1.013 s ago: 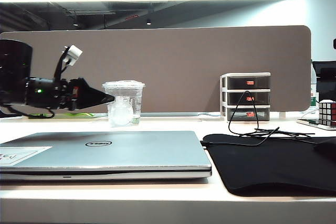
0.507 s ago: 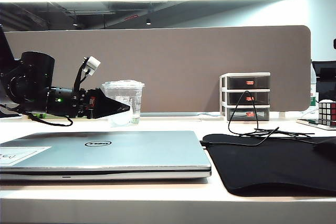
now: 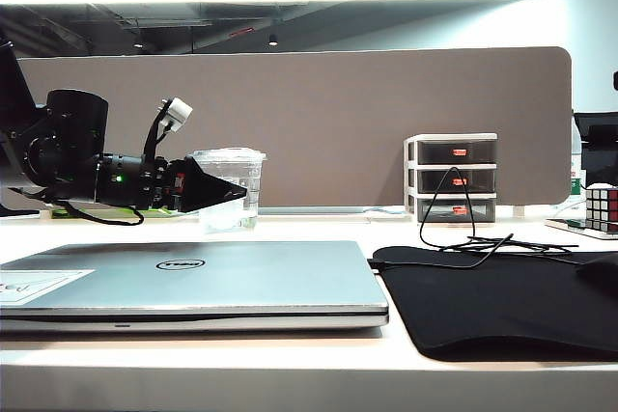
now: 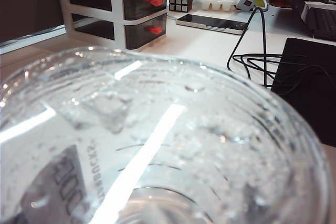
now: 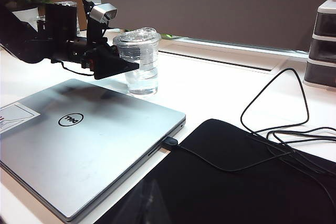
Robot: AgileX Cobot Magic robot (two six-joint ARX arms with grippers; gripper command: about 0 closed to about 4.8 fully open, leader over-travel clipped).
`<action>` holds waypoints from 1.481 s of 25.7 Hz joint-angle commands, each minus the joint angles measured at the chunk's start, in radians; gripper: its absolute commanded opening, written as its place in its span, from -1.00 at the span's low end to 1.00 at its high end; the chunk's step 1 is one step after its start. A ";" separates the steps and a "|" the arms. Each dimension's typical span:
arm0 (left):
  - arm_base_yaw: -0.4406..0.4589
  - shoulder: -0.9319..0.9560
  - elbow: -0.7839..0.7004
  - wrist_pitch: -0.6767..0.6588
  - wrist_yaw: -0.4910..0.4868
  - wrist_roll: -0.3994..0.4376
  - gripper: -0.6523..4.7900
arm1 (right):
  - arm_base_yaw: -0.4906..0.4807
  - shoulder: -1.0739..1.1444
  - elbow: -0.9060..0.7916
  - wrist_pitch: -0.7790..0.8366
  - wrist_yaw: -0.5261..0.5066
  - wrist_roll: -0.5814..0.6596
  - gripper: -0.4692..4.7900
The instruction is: Pick up the coffee cup and place it over the laptop.
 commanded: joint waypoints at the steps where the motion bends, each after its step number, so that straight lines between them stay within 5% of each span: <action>1: 0.002 -0.003 0.004 0.010 -0.009 0.003 0.33 | 0.000 0.000 -0.005 0.014 0.000 0.003 -0.84; 5: 0.002 -0.003 0.004 0.010 -0.008 0.021 -0.32 | 0.000 0.000 -0.005 0.013 0.000 0.003 -0.84; 6: 0.002 -0.003 0.004 0.010 -0.007 0.021 -0.35 | 0.000 0.000 -0.005 0.014 0.000 0.003 -0.84; 11: 0.004 -0.004 0.003 0.021 0.005 0.021 -0.30 | 0.000 0.000 -0.005 0.014 0.000 0.003 -0.84; 13: 0.004 -0.011 0.001 0.049 0.051 0.020 -0.07 | 0.000 0.000 -0.005 0.014 0.000 0.003 -0.84; 26: 0.004 -0.153 -0.071 0.051 0.057 -0.003 -0.05 | 0.000 0.000 -0.005 0.014 0.000 0.003 -0.84; 30: 0.004 -0.214 -0.162 0.055 0.130 0.000 -0.05 | 0.000 0.000 -0.005 0.014 0.000 0.003 -0.84; 38: 0.003 -0.370 -0.462 0.182 0.102 0.023 0.13 | 0.001 0.000 -0.005 0.014 -0.005 0.004 -0.84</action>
